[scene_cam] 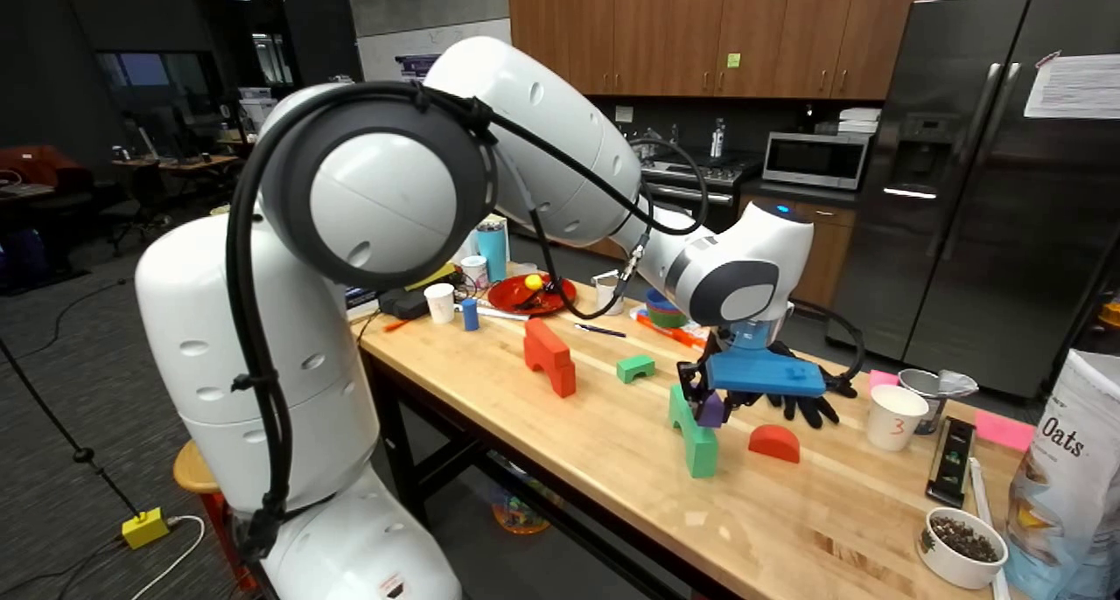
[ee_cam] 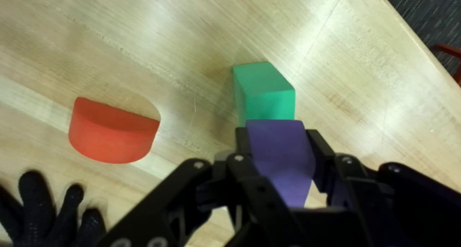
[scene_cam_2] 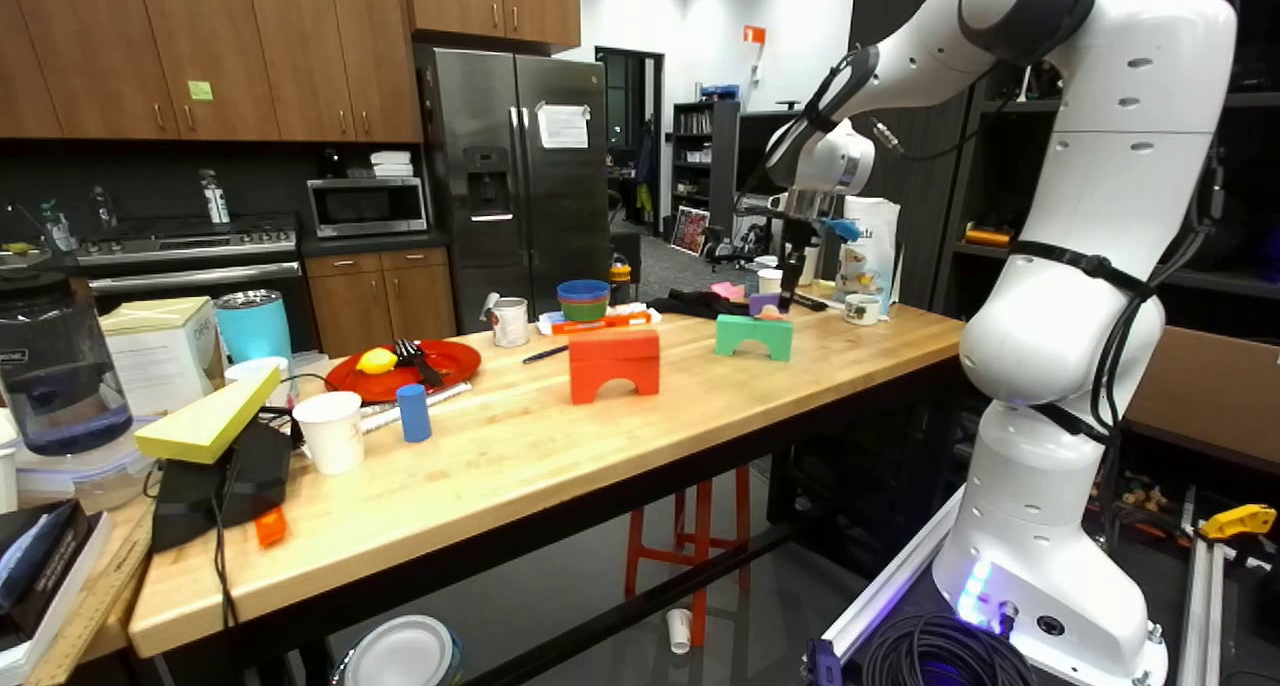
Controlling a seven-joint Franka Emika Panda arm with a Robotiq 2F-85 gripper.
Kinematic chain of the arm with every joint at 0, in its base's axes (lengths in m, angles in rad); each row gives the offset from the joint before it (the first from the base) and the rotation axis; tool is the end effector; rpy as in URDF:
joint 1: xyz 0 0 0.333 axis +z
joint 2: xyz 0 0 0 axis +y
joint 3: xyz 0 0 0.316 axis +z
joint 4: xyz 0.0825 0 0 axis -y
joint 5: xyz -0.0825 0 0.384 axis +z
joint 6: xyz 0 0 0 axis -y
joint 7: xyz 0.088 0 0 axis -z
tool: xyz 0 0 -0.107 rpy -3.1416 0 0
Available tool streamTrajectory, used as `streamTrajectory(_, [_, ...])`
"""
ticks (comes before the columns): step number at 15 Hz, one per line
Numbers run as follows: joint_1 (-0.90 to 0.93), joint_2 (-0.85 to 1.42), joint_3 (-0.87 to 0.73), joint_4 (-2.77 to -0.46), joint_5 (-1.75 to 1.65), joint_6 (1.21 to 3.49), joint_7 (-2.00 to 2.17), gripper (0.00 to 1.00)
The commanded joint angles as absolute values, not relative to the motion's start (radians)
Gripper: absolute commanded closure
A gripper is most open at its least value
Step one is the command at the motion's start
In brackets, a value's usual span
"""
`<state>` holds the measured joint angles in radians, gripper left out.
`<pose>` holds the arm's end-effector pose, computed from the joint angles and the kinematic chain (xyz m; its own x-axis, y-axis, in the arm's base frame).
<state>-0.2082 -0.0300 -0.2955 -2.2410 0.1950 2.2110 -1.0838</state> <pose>0.4572 -0.2450 0.3810 0.8885 0.4371 0.1394 0.4507 -0.8884 -0.0867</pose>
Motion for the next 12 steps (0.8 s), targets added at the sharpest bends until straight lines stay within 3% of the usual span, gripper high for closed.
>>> streamTrajectory(1, [-0.227, -0.066, -0.291, -2.26, 0.234, 2.227, -1.138, 0.84])
streamTrajectory(12, [-0.23, -0.049, -0.294, -2.239, 0.322, 2.126, -1.248, 0.84])
